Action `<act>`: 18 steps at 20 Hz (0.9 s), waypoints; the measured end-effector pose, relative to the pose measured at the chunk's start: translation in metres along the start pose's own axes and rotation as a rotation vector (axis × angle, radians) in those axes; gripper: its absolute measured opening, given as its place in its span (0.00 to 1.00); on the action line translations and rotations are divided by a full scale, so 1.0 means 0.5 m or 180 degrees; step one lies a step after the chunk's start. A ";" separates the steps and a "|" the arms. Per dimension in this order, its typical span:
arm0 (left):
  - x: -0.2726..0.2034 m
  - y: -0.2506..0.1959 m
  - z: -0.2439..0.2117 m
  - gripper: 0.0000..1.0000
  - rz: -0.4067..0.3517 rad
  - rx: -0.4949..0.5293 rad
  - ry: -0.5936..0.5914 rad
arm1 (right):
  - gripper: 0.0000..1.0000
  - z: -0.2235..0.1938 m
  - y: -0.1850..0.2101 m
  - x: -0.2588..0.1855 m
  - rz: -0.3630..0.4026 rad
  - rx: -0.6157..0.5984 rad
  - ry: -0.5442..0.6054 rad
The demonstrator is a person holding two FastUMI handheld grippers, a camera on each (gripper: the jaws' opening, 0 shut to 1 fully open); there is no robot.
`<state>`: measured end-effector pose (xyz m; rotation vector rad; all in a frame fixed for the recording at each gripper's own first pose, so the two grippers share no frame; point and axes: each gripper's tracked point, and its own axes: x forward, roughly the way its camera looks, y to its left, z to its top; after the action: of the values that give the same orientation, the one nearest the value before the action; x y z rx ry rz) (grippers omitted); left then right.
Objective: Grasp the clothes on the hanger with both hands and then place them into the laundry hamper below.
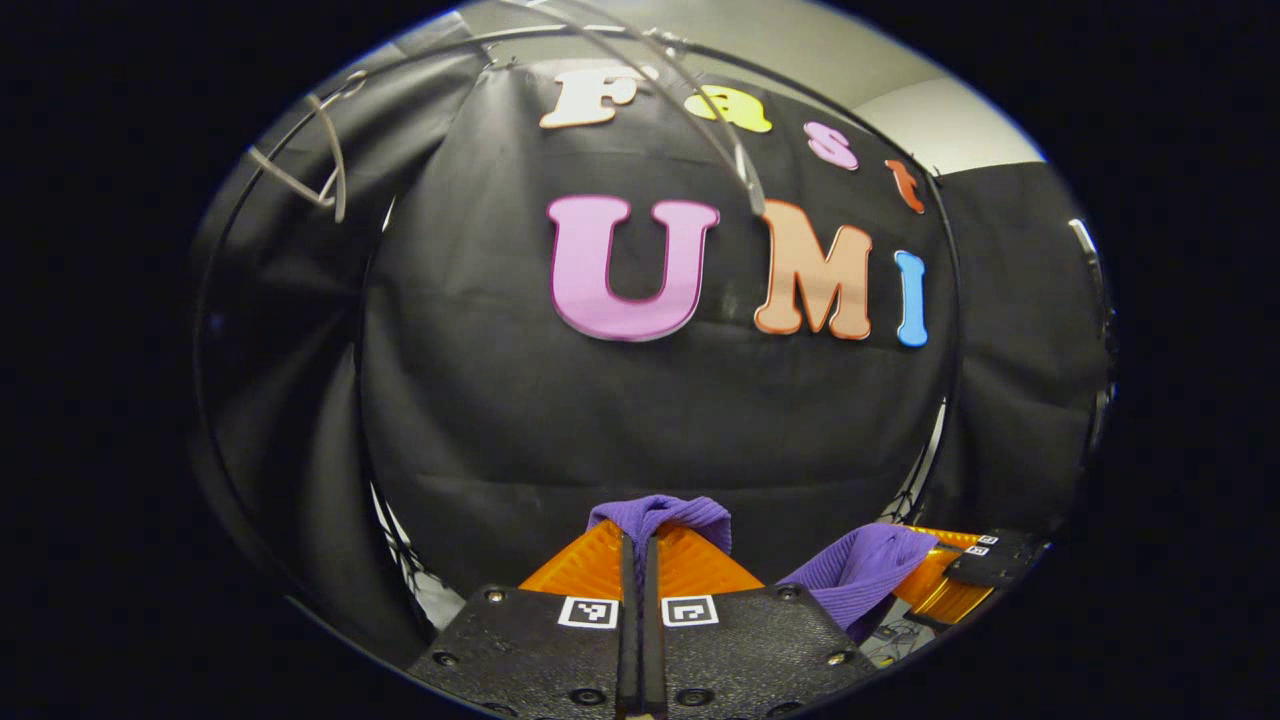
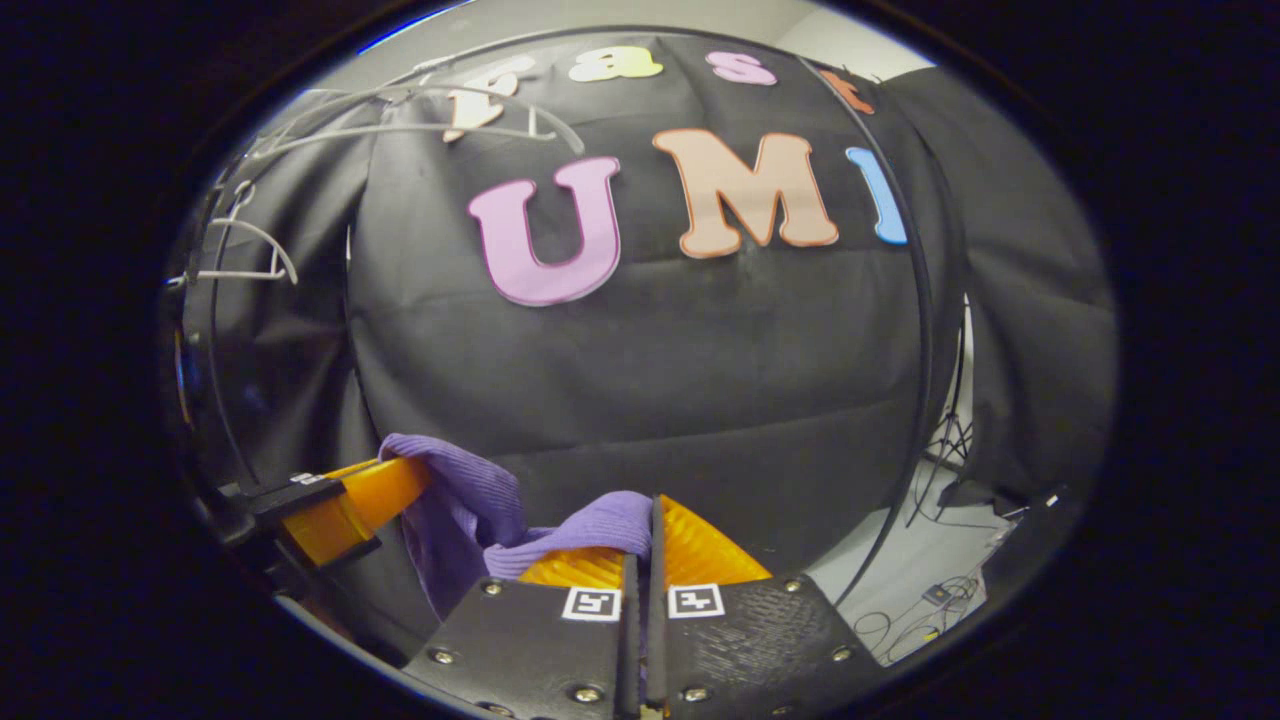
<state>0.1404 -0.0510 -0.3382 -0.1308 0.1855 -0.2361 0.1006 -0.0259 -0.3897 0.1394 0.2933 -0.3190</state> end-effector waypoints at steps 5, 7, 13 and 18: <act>0.034 0.026 -0.142 0.02 0.0029 0.0165 0.0186 | 0.03 -0.122 -0.027 0.048 -0.0096 -0.0083 0.0236; 0.044 0.039 -0.202 0.02 -0.0003 0.0204 0.0309 | 0.03 -0.170 -0.029 0.064 -0.0123 -0.0151 0.0371; 0.062 0.100 -0.367 0.02 0.0147 -0.0054 0.1014 | 0.03 -0.338 -0.029 0.093 -0.0224 -0.0301 0.1019; 0.053 0.106 -0.464 0.08 0.0142 -0.0300 0.1614 | 0.09 -0.446 -0.031 0.101 -0.0357 0.0027 0.1536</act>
<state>0.1316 -0.0310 -0.5764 -0.1586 0.7035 -0.2128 0.0830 -0.0146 -0.6180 0.2086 0.7795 -0.3963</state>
